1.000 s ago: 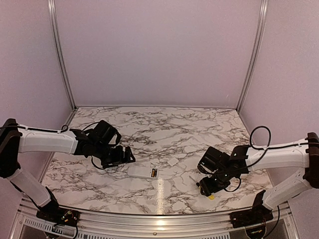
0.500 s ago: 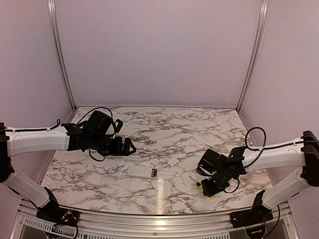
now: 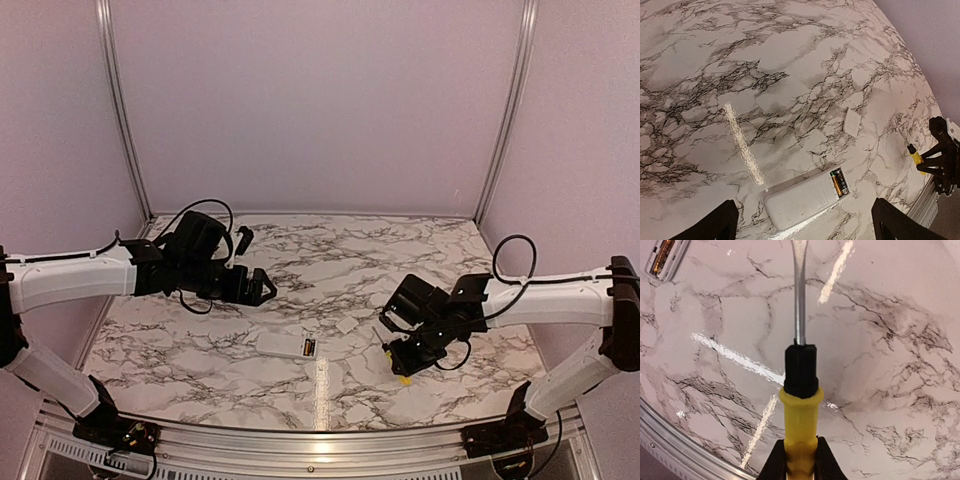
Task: Unload the batteries from the remote control
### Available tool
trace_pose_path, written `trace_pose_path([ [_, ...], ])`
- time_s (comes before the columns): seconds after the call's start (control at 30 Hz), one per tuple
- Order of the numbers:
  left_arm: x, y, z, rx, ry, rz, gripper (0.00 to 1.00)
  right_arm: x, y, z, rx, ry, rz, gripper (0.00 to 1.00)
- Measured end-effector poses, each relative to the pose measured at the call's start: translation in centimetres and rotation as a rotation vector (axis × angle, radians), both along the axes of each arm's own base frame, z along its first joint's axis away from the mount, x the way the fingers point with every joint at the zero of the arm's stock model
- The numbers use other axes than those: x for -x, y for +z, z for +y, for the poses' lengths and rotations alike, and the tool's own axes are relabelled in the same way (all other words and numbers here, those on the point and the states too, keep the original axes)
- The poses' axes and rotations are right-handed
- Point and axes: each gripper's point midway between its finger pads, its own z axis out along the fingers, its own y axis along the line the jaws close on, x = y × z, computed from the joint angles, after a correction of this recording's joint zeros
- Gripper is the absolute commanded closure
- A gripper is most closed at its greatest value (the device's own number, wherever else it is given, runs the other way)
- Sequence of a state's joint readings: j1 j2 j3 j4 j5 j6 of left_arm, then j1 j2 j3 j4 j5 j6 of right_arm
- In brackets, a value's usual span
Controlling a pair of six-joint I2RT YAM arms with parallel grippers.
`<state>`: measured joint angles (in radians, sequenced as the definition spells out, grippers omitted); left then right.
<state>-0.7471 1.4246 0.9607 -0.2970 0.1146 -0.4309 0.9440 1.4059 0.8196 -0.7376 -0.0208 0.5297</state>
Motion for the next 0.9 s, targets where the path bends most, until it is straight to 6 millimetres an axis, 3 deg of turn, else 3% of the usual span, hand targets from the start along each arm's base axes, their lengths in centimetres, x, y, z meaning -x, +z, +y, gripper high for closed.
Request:
trace_pose_path([
  [0.33, 0.3, 6.0, -4.1, 0.289, -0.127, 0.019, 0.17, -4.9, 10.5, 6.6, -0.240, -0.001, -0.180, 0.93],
  [0.57, -0.1, 11.9, -6.7, 0.512, -0.183, 0.031, 0.27, -7.1, 16.7, 8.4, -0.341, -0.030, -0.295, 0.98],
  [0.73, -0.4, 13.6, -8.4, 0.613, -0.226, 0.063, 0.32, -8.1, 19.0, 9.2, -0.376, -0.050, -0.336, 0.99],
  [0.9, -0.9, 13.3, -10.1, 0.636, -0.258, 0.107, 0.36, -8.7, 19.0, 9.8, -0.371, -0.054, -0.340, 0.99],
])
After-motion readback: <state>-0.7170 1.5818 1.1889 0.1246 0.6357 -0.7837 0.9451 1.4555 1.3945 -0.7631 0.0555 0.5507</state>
